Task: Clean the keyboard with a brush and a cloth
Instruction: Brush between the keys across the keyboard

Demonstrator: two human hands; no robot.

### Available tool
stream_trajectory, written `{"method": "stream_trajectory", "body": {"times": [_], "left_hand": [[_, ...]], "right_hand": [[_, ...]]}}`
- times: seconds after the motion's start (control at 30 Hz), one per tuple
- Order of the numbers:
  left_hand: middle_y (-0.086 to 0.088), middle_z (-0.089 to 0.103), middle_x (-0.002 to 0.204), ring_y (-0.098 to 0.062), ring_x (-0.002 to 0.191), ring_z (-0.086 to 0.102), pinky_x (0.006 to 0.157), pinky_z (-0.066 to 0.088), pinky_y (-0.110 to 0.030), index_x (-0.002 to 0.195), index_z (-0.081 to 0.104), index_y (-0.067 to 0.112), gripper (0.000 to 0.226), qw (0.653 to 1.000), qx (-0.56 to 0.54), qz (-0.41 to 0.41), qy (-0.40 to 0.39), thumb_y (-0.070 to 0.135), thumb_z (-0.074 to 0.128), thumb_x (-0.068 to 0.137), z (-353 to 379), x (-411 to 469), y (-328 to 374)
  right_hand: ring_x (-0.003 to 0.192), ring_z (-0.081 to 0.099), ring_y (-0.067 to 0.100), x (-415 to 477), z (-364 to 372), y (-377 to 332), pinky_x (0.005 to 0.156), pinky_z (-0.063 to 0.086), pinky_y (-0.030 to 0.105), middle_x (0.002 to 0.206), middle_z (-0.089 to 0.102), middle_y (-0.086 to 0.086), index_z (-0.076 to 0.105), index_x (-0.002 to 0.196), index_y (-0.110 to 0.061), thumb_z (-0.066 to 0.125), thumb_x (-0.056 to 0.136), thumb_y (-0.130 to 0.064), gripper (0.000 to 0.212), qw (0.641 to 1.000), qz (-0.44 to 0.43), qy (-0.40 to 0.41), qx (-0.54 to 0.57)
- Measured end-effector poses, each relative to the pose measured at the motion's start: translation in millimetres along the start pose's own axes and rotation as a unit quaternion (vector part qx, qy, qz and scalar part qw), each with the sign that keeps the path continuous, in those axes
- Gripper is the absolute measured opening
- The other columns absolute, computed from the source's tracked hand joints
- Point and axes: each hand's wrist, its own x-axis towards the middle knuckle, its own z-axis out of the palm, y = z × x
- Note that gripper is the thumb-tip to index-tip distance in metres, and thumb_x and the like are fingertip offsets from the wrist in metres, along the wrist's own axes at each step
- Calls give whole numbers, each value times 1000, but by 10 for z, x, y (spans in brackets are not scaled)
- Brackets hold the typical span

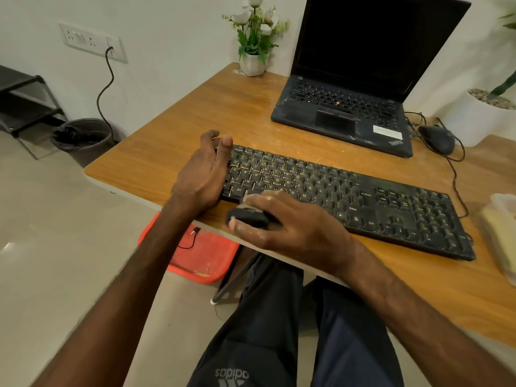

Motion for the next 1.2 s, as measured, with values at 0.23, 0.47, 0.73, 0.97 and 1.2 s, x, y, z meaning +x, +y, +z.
{"method": "stream_trajectory", "body": {"times": [0.23,0.47,0.73,0.97,1.2], "left_hand": [[-4,51,149,-24,128,54,107,41,-46,152,25,16,118,1000,-13,2,0,96,-1,70,25,2,-8],[-6,52,147,-24,128,53,108,40,-47,151,27,15,120,1000,-9,2,0,97,-2,69,15,-3,8],[-7,57,133,-24,119,55,103,42,-45,147,33,16,124,1000,-28,-9,3,100,-4,63,5,0,12],[-5,57,131,-21,116,55,104,42,-48,150,31,18,124,999,-51,-6,-2,100,-4,63,2,-6,6],[-2,60,120,-21,109,59,99,46,-46,141,36,24,115,998,-64,1,-1,100,-2,63,-5,-10,-18]], "right_hand": [[108,60,7,-710,-515,67,80,54,16,127,53,-13,42,131,-33,71,87,-34,53,969,198,84,119],[99,59,11,-351,-381,78,73,57,20,118,54,-4,41,131,-20,77,82,-12,61,937,267,205,91],[94,58,14,92,54,-372,75,54,21,110,60,11,39,132,-21,75,85,-11,60,938,245,206,136],[105,57,11,-376,-274,145,81,59,29,124,57,2,45,134,-20,76,83,-17,60,870,429,237,54],[105,59,7,-206,-182,147,74,58,18,125,47,-14,45,133,-25,77,81,-19,61,881,402,200,149]]}}
